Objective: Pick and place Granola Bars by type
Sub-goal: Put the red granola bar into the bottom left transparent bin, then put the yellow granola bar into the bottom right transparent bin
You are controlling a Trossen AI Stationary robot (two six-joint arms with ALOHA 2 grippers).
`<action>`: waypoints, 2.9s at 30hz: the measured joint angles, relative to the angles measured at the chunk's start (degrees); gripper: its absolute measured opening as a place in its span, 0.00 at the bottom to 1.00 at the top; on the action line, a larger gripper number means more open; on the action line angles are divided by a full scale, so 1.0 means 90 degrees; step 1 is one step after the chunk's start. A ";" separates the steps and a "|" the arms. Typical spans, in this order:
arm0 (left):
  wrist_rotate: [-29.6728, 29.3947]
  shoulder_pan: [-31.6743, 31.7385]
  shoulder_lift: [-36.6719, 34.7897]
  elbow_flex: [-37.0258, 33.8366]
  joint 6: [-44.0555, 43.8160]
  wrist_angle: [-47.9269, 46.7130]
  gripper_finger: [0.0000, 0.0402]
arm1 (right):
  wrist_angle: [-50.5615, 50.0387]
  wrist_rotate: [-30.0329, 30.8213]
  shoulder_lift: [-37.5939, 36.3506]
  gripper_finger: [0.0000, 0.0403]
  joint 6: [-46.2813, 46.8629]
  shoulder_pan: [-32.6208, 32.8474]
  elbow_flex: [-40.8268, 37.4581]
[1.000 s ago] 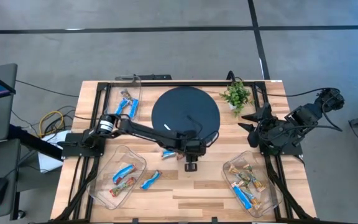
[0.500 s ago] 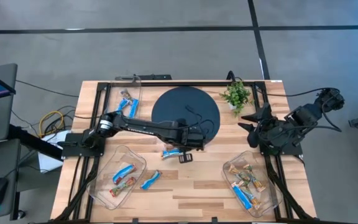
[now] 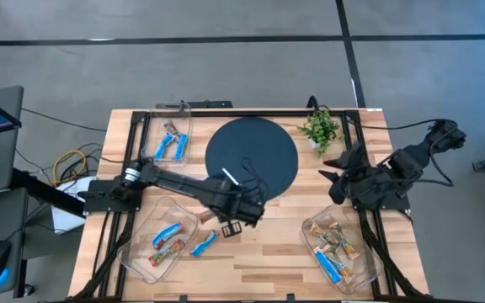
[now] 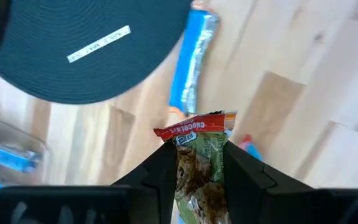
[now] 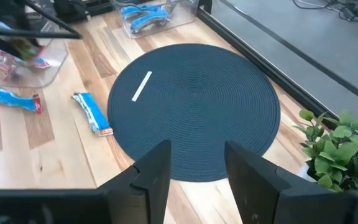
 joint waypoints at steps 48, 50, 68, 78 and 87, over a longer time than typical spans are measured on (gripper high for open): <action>0.0630 -0.2756 -0.2637 -0.5175 -0.5179 0.0635 0.28 | 0.0674 -0.0146 0.0289 0.36 -0.0221 -0.0222 0.0000; 0.0633 -0.2756 -0.2637 -0.5175 -0.5186 0.0677 0.31 | 0.0674 -0.0148 0.0289 0.36 -0.0228 -0.0223 0.0000; -0.1076 -0.2669 -0.2625 -0.3918 -0.4607 0.0665 0.44 | 0.0868 -0.0195 0.0319 0.36 -0.0350 -0.0221 0.0000; -0.2316 -0.2326 -0.2627 -0.3245 -0.3597 0.0616 0.44 | 0.4328 -0.2386 0.0992 0.36 -0.3414 -0.0675 0.0000; -0.2875 -0.2507 -0.2819 -0.3177 -0.4094 0.0547 0.44 | 0.6197 -0.5084 0.3008 0.36 -0.4083 -0.2247 0.0000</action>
